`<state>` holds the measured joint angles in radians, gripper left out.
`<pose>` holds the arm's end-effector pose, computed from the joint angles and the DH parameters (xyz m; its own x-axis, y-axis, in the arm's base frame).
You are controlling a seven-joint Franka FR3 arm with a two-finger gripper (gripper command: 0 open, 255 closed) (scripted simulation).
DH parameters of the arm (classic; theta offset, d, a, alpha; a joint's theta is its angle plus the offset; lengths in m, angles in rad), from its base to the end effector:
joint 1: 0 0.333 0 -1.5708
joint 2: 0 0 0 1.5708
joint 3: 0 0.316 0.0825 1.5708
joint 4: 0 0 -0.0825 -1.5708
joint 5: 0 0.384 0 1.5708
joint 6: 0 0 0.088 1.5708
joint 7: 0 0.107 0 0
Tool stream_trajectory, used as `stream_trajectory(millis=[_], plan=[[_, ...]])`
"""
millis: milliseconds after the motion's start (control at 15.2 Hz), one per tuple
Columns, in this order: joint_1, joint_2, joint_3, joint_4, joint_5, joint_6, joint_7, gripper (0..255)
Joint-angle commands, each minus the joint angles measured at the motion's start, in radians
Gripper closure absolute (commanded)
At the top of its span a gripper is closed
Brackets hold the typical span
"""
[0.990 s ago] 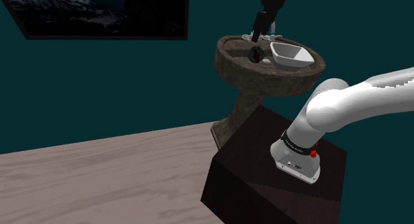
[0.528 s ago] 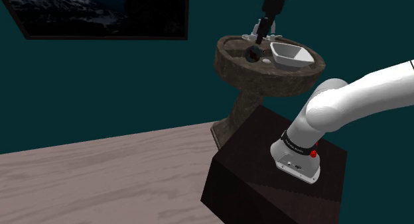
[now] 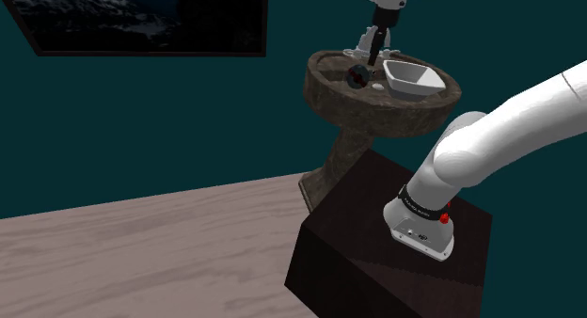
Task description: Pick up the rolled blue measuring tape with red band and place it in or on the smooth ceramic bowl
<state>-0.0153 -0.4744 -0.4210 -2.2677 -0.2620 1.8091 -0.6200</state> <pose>0.3650 -0.2146 0.5222 0.9569 0.2860 -0.0513 0.2882 -0.9565 0.0440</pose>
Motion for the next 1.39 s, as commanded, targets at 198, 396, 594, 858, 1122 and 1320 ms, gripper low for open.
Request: stream_trajectory(millis=[198,396,594,858,1122,1320], plan=[[0.012,0.172,-0.112,0.097,0.007,0.065,-0.192,0],[0.017,0.293,-0.173,0.171,0.041,0.101,-0.314,0],[0.011,0.428,-0.222,0.256,0.099,0.130,-0.442,0],[-0.029,0.613,-0.251,0.387,0.196,0.149,-0.608,0],[-0.037,0.628,-0.249,0.349,0.204,0.201,-0.615,0],[-0.043,0.643,-0.248,0.322,0.213,0.239,-0.621,0]])
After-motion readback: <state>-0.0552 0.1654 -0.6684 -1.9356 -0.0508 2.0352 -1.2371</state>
